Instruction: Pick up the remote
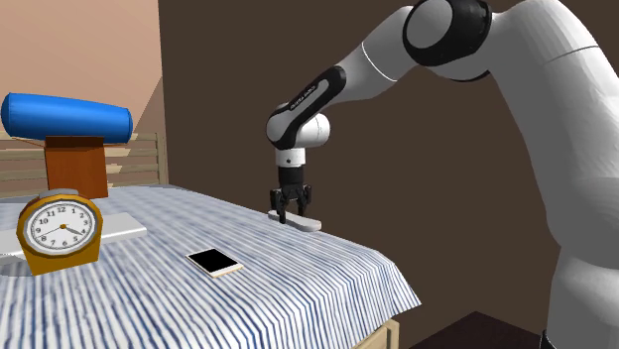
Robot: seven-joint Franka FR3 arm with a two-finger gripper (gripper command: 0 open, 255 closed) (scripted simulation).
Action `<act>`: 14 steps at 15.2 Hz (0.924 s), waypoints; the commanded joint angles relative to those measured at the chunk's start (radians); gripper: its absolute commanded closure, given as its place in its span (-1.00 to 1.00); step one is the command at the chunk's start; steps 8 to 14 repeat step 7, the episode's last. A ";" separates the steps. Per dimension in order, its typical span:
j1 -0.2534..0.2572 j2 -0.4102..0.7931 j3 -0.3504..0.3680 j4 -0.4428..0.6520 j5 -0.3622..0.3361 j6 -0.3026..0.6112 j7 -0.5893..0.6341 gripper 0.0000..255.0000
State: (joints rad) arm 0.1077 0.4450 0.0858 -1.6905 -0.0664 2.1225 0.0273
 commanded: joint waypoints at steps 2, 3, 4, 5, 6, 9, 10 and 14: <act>-0.001 -0.019 0.001 0.014 0.002 -0.032 -0.003 1.00; -0.001 -0.024 0.001 0.020 0.003 -0.044 -0.003 1.00; -0.001 -0.029 0.002 0.026 0.004 -0.055 -0.004 1.00; -0.001 -0.034 0.002 0.032 0.005 -0.066 -0.005 1.00; -0.001 -0.035 0.002 0.033 0.005 -0.068 -0.005 1.00; -0.001 -0.035 0.002 0.033 0.005 -0.068 -0.005 1.00; -0.001 -0.035 0.002 0.033 0.005 -0.068 -0.005 1.00; -0.001 -0.035 0.002 0.033 0.005 -0.068 -0.005 1.00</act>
